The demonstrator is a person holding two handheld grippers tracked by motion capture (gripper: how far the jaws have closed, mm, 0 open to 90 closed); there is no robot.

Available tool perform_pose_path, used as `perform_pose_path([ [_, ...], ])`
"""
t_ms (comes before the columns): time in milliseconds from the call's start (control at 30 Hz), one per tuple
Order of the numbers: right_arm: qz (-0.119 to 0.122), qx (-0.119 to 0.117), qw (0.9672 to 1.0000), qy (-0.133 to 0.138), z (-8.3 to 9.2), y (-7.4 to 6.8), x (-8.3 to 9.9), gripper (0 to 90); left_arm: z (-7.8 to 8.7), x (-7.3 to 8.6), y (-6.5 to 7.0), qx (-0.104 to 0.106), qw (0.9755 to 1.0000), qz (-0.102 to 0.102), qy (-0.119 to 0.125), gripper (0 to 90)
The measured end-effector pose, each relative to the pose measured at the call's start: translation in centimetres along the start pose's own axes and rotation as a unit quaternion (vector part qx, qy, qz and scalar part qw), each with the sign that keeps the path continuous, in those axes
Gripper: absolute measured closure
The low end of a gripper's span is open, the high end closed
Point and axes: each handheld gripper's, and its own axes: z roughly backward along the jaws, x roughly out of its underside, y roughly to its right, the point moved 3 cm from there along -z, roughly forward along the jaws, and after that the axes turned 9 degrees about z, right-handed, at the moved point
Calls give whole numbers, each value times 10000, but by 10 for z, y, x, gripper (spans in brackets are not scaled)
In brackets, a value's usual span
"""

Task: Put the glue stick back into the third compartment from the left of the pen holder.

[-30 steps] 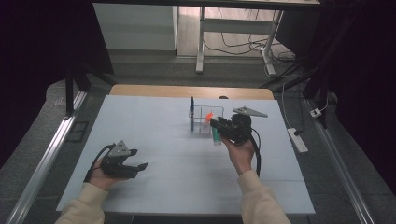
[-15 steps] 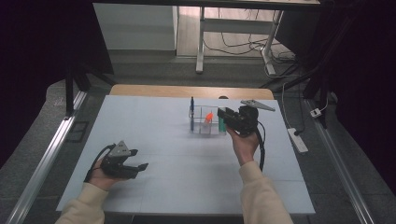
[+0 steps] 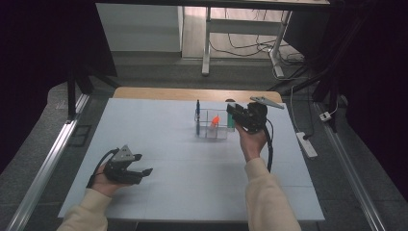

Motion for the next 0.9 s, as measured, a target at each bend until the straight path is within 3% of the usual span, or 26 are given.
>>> perform_pose_path([
  [900,-42,63,9998,194,-40,15,-5,642,0,0,1,52,10000,-2,2,287],
])
